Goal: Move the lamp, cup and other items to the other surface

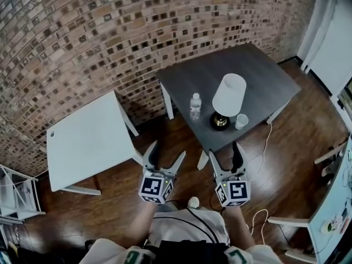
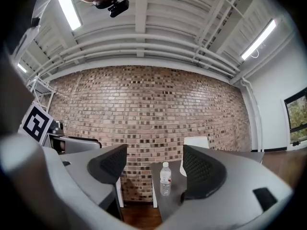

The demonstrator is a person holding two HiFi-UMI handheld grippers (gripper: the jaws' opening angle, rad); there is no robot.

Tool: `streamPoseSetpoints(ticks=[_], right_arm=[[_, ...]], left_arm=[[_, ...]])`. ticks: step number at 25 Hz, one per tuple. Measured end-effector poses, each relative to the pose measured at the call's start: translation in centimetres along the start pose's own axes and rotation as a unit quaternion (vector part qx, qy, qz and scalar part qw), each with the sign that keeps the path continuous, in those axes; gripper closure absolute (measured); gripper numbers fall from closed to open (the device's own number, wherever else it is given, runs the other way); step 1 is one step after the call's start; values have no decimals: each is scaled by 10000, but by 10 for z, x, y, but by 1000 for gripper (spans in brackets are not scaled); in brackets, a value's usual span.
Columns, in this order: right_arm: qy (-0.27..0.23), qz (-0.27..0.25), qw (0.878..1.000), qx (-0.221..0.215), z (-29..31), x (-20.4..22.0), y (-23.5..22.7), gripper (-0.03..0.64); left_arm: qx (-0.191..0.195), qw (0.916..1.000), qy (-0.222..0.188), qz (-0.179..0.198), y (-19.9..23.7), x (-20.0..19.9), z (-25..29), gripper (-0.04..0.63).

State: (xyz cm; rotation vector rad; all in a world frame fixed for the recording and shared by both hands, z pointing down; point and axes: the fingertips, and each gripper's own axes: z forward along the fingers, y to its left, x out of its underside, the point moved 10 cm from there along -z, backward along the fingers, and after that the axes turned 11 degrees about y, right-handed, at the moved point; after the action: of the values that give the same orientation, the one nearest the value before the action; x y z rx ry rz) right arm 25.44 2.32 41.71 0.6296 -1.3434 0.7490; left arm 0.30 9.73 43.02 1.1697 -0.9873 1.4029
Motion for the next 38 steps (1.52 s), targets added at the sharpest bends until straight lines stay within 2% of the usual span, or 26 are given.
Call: streamPoseSetpoints(ticks=[6,13,16,21,26,30,36,38], right_arm=[[117,253,9994,-211,18,6,-9,239],[103,274,9996,-57,51,10,-13,239],[179,207,9996,9,67,8,-13,239],[124,182,9994,252,100,-2,-11,243],[114,97,9994,301,149,-6,12,244],[171,-43,9991,375,171,-9,25,244],[232,-20,9981,576,184,-10,5,244],[252,31,9979,594,188,-11,-7,244]], left_arm=[[-76,9998,187,-8,2,4,14,204],[96,9998,199,-2,26,5,46,204],[277,9992,267,-79,43,4,68,204],[627,9977,239,16,68,1,102,204],[1024,9945,216,-59,104,-3,127,206],[1262,9915,289,143,130,10,152,204],[1489,9869,601,171,128,15,188,206],[1504,9861,710,28,119,6,199,206]])
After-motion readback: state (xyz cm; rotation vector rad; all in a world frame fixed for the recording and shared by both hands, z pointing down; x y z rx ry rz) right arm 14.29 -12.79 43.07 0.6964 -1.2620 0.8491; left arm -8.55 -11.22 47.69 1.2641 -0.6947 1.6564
